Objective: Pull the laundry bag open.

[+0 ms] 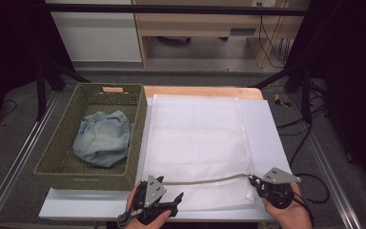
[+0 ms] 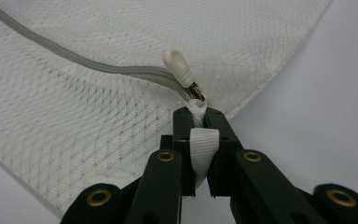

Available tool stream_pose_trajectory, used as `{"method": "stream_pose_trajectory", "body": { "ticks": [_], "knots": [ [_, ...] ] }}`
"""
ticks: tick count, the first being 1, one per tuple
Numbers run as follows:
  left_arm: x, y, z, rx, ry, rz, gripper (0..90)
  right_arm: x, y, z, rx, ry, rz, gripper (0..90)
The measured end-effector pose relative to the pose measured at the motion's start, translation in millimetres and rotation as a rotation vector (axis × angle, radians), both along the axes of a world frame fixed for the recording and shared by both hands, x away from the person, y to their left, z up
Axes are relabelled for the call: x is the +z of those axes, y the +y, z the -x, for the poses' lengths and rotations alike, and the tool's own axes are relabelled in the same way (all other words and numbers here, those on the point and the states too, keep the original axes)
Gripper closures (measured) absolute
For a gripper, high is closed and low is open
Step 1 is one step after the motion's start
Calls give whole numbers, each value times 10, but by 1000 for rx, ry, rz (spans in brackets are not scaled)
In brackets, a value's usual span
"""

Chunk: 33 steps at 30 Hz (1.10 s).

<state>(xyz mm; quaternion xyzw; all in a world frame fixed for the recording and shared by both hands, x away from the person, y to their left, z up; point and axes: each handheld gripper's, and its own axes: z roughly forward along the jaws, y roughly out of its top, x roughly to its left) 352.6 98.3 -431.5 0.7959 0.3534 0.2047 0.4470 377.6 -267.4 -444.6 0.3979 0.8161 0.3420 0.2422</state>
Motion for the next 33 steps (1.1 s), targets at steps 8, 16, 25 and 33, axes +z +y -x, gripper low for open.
{"method": "stream_pose_trajectory", "body": {
  "ticks": [8,16,25,33],
  "knots": [
    [174,-115,-149,-53,3,2,220,51,17,-1,22,0,4,847],
    [354,-279,-300,-76,-15,0,236,153,51,-37,44,-9,13,847],
    [567,-438,-415,-113,-31,23,285,246,125,-76,83,-18,25,850],
    [678,-522,-514,-136,-22,48,340,439,277,-103,128,-37,61,850]
  ]
}}
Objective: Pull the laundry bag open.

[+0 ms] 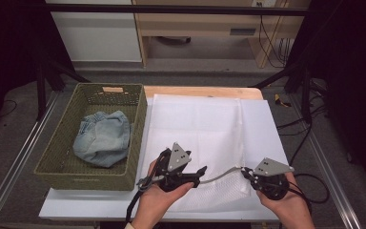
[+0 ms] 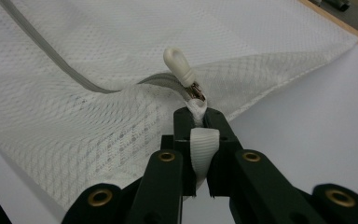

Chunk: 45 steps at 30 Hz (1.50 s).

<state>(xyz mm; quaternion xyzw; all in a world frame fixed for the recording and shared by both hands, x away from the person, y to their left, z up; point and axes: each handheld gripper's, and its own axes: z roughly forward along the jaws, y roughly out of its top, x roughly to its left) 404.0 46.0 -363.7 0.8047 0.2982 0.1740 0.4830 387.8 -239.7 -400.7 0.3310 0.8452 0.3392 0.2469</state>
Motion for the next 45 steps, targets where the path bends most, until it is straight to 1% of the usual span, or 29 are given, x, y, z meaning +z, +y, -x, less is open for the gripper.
{"method": "stream_pose_trajectory", "body": {
  "ticks": [3,6,8,12,15,18,19,22,24,29,31,34,37,39,40,43,45],
  "knots": [
    [29,-29,-21,-8,-1,7,365,39,43,-31,13,-1,22,850],
    [35,-74,-33,-22,-3,8,379,51,66,-48,14,4,29,850],
    [28,-102,-37,-31,-2,13,386,51,70,-58,13,8,23,850],
    [8,-147,-27,-45,-2,7,401,33,56,-62,12,18,25,850],
    [-4,-189,-27,-59,0,8,419,23,45,-56,17,17,19,849],
    [-8,-240,-32,-76,6,3,447,22,39,-43,24,10,17,848],
    [-8,-261,-34,-84,7,2,463,23,40,-37,22,14,16,848],
    [-18,-349,-49,-110,6,1,518,17,27,-28,26,13,16,848],
    [-28,-410,-61,-136,15,1,553,13,23,-23,27,12,19,848],
    [-86,-576,-92,-178,41,-23,592,10,23,-2,33,5,40,847],
    [-105,-639,-100,-195,45,-28,611,11,24,8,37,5,41,846],
    [-124,-713,-102,-204,46,-32,630,4,28,23,40,4,42,846],
    [-142,-781,-104,-211,46,-48,642,-2,35,39,38,4,39,845],
    [-157,-817,-105,-217,55,-62,657,-3,34,44,42,0,42,845],
    [-166,-832,-109,-221,62,-60,657,-1,34,46,44,-2,45,845],
    [-187,-866,-123,-226,61,-77,667,1,36,53,46,-3,48,845],
    [-203,-886,-143,-224,70,-85,670,4,37,58,50,-3,52,845]
  ]
}}
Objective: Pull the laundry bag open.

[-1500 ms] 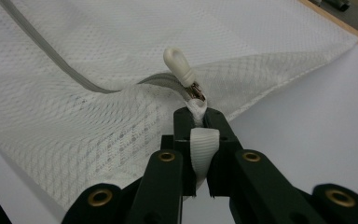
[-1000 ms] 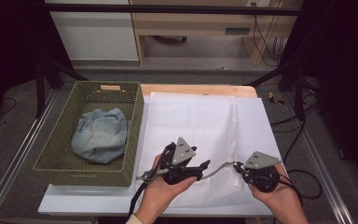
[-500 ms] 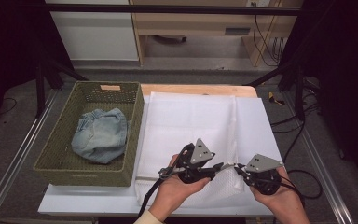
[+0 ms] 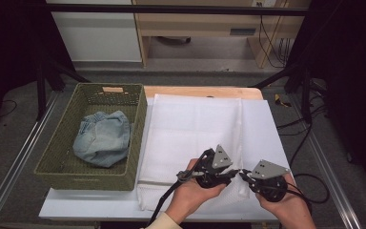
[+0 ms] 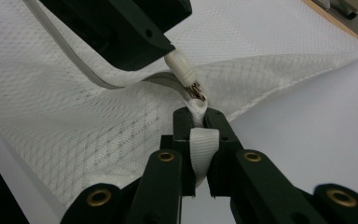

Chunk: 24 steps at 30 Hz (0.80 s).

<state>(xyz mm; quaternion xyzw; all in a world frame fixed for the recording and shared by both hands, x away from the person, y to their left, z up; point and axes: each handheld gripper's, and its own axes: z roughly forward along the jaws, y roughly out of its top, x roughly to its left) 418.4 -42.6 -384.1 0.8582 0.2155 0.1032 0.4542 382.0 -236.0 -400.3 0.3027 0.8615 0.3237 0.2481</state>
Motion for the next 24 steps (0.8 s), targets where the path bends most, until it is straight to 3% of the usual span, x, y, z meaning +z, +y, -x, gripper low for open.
{"method": "stream_pose_trajectory", "body": {
  "ticks": [11,18,24],
  "knots": [
    [-87,-75,-38,-31,13,-64,717,3,-2,14,2,-2,0,843],
    [-114,-97,-55,-40,19,-65,756,4,-5,12,-1,5,9,842],
    [-102,-108,-56,-36,19,-55,705,-3,-5,10,2,4,16,841]
  ]
}}
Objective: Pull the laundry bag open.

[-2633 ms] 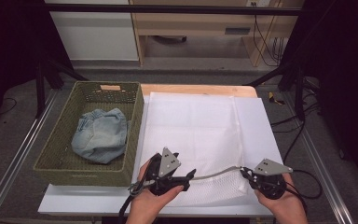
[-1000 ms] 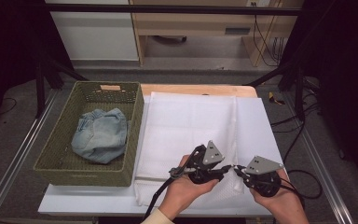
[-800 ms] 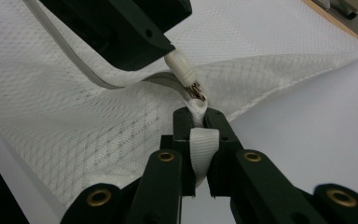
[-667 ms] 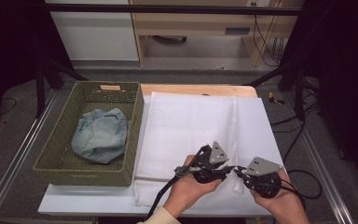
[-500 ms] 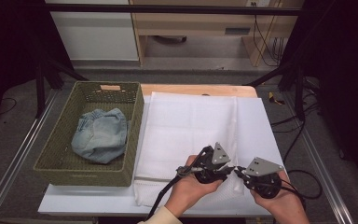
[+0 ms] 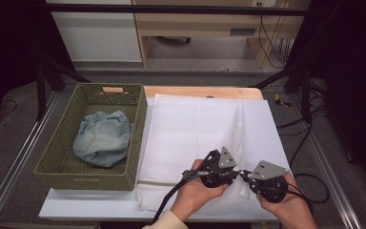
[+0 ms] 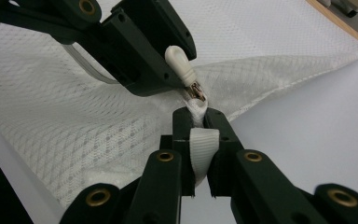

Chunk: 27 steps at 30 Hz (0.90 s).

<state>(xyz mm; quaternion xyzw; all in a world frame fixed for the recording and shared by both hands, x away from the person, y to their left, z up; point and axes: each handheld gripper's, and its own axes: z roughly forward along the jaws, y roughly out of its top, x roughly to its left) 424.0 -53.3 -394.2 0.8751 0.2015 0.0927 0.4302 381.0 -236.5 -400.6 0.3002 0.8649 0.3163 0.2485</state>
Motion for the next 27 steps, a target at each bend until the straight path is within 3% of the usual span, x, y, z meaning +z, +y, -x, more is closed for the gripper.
{"method": "stream_pose_trajectory", "body": {
  "ticks": [6,17,27],
  "knots": [
    [8,-38,-7,0,-3,12,697,-11,0,4,1,6,-1,841],
    [-31,-89,-2,-6,0,-26,794,-26,-5,0,-6,11,2,840],
    [-83,-112,32,18,8,-9,810,-59,-36,11,-20,20,-12,831]
  ]
}}
